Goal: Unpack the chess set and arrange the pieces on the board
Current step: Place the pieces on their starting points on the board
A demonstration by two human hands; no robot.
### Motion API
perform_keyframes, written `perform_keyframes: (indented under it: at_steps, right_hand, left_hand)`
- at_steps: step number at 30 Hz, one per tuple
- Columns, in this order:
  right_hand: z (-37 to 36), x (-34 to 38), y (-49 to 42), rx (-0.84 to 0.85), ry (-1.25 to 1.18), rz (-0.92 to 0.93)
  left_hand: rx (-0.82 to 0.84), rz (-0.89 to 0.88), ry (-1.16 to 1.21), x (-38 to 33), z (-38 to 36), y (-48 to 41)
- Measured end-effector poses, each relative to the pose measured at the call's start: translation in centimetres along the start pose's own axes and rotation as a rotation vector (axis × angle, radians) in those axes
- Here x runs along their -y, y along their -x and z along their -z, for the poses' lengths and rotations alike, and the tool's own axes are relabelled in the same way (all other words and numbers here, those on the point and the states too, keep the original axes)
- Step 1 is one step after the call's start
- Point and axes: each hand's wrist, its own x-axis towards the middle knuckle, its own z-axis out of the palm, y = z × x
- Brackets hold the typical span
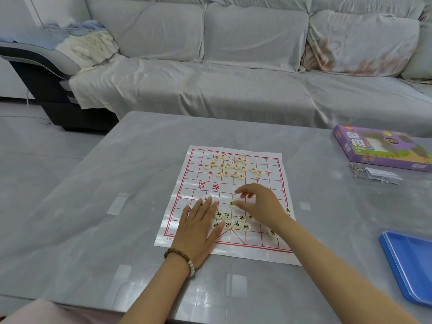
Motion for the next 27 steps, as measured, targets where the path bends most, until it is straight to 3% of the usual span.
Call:
perform_keyframes:
  at_steps: [5, 11, 20, 27]
  right_hand:
    - [4.5, -1.8, 2.7, -0.018, -0.070, 0.001]
    - [5.7, -4.3, 6.2, 0.248, 0.040, -0.068]
    - [4.7, -4.2, 6.6, 0.209, 0.069, -0.033]
    - [2.8, -1.3, 3.7, 0.095, -0.067, 0.024]
  left_hand:
    - [0.005, 0.005, -0.017, 0.1, -0.2, -0.1]
    - [0.010, 0.007, -0.047, 0.1, -0.3, -0.1]
    - [0.016, -0.009, -0.080, 0.2, -0.2, 0.2]
    - [0.035, -0.066, -0.080, 0.7, 0.4, 1.9]
